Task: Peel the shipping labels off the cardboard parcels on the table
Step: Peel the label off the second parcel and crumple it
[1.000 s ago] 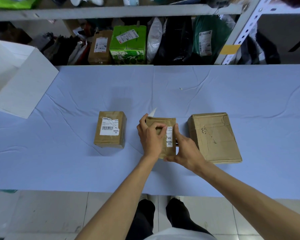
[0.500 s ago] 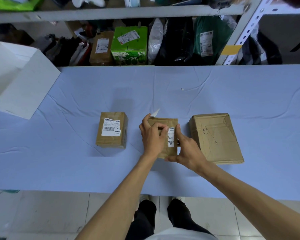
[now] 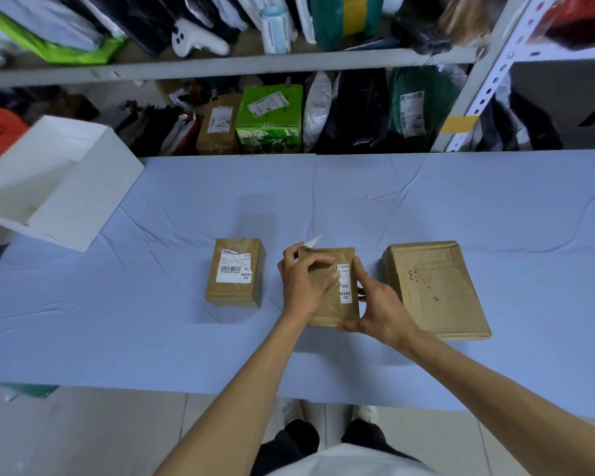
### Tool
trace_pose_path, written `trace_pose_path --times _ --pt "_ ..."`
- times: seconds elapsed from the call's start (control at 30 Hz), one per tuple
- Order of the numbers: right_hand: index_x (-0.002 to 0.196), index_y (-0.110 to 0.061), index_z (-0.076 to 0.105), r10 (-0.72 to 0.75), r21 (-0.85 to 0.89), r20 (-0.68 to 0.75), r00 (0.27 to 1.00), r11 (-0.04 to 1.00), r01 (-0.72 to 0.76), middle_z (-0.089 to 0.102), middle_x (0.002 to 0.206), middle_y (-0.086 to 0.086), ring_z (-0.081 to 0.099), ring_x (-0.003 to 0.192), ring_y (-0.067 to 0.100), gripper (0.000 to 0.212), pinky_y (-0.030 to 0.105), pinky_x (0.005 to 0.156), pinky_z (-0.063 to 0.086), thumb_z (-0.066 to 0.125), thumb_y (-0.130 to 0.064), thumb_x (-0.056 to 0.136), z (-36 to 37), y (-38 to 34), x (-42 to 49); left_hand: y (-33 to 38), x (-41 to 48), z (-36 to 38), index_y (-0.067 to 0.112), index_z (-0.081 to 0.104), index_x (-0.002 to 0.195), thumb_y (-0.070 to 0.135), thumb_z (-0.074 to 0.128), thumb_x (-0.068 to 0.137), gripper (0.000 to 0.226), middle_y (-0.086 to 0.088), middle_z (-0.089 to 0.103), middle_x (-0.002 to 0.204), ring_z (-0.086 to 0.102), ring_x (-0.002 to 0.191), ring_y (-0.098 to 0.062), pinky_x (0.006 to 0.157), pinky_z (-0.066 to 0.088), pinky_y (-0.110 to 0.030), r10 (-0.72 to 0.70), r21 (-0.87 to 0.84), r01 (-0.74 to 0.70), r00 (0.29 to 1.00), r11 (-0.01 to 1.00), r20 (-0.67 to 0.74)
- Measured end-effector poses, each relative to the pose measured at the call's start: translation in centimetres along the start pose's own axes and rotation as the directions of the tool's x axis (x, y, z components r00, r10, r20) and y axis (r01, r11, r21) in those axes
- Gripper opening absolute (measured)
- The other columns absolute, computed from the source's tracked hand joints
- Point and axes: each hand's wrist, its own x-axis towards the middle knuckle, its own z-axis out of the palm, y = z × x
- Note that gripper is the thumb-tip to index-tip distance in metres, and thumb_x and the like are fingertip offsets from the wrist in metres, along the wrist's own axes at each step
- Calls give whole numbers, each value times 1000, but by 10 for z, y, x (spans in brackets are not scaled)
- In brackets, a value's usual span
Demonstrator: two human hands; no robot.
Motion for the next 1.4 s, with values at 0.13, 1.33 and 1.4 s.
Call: trace_pose_path --times 0.13,1.33,1.4 --pt "153 -27 -5 -3 -13 5 1000 1000 3 56 134 0 58 114 16 138 33 94 51 91 -33 54 -1 1 1 -1 1 -3 39 70 85 23 85 66 28 23 36 120 30 128 -8 99 18 -3 8 -32 -8 1000 999 -8" --pt "151 -28 -13 30 -143 -15 999 989 -32 58 130 1 60 111 24 137 41 86 54 86 -43 57 1 1 -9 12 5 8 27 73 76 27 80 74 8 7 31 132 24 128 -16 93 23 -16 -111 -3 111 990 994 85" --pt "151 -28 -13 27 -140 -18 999 990 -29 58 130 1 60 110 24 137 40 85 54 86 -43 57 0 1 -9 12 5 6 26 73 76 26 80 74 8 6 30 132 23 127 -16 94 23 -16 -116 -15 118 988 993 97"
